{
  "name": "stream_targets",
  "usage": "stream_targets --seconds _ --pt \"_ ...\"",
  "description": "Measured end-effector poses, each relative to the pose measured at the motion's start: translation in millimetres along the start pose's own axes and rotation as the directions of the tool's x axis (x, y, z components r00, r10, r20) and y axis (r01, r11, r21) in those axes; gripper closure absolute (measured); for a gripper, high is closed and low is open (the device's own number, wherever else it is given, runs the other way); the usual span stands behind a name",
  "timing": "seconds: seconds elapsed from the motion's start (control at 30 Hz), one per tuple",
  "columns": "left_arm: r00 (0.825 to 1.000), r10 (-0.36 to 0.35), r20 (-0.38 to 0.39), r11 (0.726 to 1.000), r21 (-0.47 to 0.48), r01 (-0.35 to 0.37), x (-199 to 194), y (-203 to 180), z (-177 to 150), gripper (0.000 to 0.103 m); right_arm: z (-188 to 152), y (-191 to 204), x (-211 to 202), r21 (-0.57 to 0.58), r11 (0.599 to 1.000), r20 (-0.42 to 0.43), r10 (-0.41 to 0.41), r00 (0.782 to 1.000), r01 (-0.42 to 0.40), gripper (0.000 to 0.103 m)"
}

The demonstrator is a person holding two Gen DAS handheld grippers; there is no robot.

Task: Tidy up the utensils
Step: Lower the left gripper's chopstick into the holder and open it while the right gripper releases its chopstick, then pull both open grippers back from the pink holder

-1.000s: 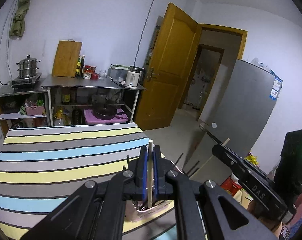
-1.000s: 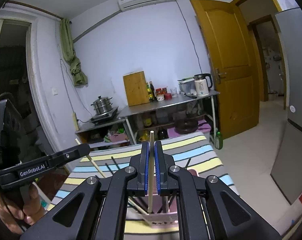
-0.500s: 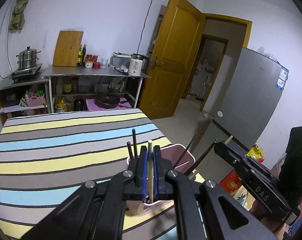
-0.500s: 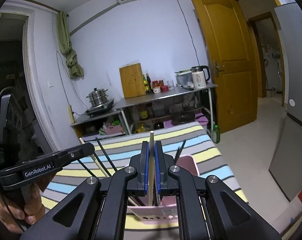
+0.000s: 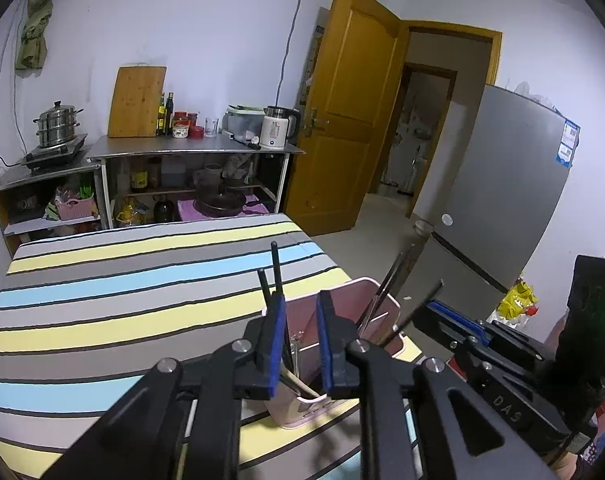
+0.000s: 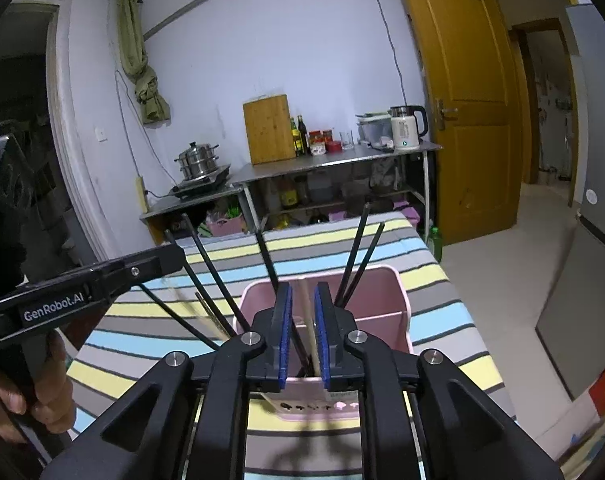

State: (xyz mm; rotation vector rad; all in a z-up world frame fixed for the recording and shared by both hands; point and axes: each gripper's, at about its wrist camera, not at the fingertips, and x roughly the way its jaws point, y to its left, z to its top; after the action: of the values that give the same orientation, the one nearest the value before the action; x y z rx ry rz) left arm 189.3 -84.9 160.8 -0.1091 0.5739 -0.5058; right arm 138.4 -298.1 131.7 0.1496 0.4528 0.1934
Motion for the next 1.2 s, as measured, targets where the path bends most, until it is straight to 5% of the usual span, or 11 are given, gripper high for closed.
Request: stream_targets --seconds 0.43,1.2 --pt "0.998 0.012 0.062 1.0 -0.02 -0.011 -37 12 -25 0.081 -14 1 -28 0.022 1.0 0.02 -0.003 1.0 0.003 0.089" --pt "0.996 0.08 0.036 0.997 0.019 -0.08 -53 10 -150 0.075 -118 30 -56 -0.052 0.997 -0.045 -0.058 0.997 0.055 0.089"
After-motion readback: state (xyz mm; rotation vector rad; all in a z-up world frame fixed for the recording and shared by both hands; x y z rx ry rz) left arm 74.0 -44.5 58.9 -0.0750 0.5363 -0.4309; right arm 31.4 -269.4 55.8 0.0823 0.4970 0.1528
